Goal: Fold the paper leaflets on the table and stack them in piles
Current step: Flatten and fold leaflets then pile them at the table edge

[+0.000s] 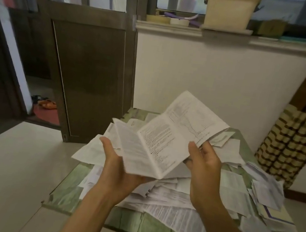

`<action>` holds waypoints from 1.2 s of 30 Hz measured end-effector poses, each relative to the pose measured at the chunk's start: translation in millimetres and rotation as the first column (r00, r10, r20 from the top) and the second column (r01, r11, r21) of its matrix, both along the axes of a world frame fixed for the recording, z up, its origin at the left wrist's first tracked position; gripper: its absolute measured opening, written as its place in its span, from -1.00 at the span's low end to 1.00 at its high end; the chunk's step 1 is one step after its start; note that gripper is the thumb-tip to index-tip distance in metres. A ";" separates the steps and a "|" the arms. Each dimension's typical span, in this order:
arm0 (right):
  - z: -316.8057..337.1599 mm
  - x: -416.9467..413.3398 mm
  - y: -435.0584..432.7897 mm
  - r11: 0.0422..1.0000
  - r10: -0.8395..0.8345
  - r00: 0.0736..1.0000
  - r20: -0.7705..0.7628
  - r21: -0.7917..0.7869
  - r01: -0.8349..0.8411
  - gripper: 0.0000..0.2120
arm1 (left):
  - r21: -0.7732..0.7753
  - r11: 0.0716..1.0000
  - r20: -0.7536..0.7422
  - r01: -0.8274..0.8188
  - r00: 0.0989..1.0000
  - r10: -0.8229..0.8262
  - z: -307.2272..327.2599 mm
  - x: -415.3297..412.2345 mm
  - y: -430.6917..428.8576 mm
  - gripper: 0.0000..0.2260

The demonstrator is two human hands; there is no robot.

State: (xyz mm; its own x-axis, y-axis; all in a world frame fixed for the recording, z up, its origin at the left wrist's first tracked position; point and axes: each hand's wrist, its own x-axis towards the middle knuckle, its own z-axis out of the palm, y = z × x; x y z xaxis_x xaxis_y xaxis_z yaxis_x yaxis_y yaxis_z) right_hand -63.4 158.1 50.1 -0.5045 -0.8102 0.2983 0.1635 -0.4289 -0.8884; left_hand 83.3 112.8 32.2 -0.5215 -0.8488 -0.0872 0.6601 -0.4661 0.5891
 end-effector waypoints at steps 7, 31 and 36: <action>-16.6 12.2 4.3 0.995 0.057 0.992 0.116 0.077 -0.066 -0.79 | 0.035 0.980 0.351 -0.194 0.921 0.170 -11.1 -6.2 -0.9 -0.74; -43.2 3.4 11.7 0.960 -0.279 0.647 -0.710 -0.226 0.167 -0.95 | -0.051 0.971 0.252 -0.233 0.938 0.238 -4.7 -4.5 7.1 -0.84; -64.6 0.1 13.7 0.876 -0.471 0.129 -0.873 -0.479 -0.047 -0.78 | 0.002 0.999 0.072 -0.054 0.996 0.054 3.4 2.3 6.1 -0.44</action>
